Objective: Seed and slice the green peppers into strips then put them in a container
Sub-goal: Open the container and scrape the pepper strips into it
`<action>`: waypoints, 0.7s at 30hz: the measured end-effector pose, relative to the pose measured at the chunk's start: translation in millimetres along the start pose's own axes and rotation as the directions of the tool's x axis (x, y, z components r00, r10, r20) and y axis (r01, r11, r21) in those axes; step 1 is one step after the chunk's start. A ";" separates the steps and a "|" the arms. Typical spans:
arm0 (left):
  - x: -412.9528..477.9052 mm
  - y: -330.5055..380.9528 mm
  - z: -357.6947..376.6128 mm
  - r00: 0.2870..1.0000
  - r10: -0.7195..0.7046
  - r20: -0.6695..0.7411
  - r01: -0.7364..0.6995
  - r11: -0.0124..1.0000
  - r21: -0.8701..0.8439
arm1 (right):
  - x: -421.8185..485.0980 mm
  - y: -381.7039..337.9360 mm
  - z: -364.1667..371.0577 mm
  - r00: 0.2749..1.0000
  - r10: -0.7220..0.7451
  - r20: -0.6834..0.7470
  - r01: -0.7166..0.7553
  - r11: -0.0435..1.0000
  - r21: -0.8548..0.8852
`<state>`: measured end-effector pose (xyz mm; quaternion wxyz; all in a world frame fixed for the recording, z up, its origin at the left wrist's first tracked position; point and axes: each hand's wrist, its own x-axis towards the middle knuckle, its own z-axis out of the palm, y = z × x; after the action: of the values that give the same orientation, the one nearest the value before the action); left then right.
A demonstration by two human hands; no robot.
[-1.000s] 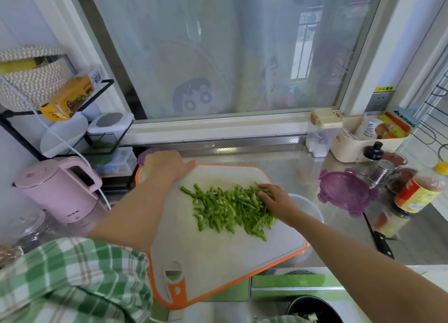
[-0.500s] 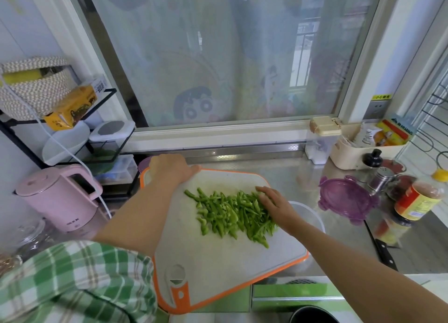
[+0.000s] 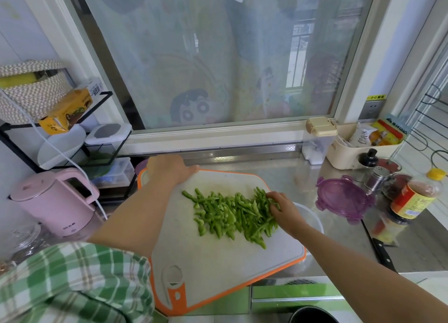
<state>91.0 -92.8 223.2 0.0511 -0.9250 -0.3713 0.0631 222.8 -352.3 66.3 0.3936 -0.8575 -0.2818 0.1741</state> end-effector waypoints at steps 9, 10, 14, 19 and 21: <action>1.1 2.2 -1.4 0.999 0.012 -0.052 -0.010 1.000 0.024 | 0.4 -7.4 -2.3 0.998 -0.048 0.042 0.046 0.998 0.047; 1.2 1.9 -0.8 0.998 0.012 -0.059 -0.011 1.000 0.024 | 1.3 -7.7 -0.3 0.996 -0.071 0.047 0.073 0.997 -0.032; 1.2 1.7 0.3 0.999 0.012 -0.042 -0.011 0.999 0.036 | 0.6 -2.2 1.5 0.997 -0.075 -0.010 0.074 0.994 -0.086; 2.3 4.9 0.5 0.999 0.017 -0.033 -0.016 0.999 0.036 | -0.9 14.9 -2.2 0.997 0.014 -0.071 -0.023 0.992 -0.126; 3.4 5.1 0.2 0.999 0.022 -0.043 -0.020 0.999 0.047 | -2.3 20.8 -2.7 0.992 0.054 -0.114 -0.069 0.989 -0.130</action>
<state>96.9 -94.1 222.0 0.0802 -0.9286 -0.3586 0.0521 229.6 -366.3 52.1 0.3446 -0.8986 -0.2442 0.1193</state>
